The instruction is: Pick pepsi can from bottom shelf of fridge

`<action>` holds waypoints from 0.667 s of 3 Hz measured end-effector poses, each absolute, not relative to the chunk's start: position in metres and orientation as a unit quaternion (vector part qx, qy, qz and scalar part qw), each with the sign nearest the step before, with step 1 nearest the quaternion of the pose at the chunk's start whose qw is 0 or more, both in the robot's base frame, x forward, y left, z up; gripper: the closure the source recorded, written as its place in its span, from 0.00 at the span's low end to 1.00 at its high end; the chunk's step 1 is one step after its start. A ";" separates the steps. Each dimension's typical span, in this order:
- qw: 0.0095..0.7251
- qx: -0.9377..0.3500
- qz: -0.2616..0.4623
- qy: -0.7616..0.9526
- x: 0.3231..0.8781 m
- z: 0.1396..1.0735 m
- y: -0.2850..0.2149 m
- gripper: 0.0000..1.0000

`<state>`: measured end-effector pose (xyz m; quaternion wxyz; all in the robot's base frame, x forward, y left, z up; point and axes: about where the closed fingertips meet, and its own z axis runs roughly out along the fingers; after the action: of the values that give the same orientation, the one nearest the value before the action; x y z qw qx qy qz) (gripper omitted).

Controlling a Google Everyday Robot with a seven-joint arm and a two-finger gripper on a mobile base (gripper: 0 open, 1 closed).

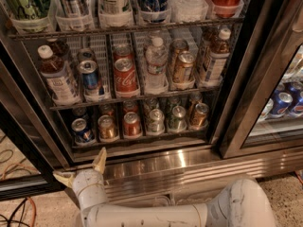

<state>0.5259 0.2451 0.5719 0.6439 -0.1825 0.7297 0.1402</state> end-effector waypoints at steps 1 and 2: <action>0.644 -0.166 0.138 0.734 0.527 0.574 0.236 0.00; 0.641 -0.156 0.145 0.737 0.522 0.575 0.234 0.00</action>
Offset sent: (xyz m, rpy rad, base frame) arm -0.0127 -0.0147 0.0045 0.0609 0.0392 -0.0399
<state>0.5215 0.2336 0.5751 0.6412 -0.1560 0.7373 0.1446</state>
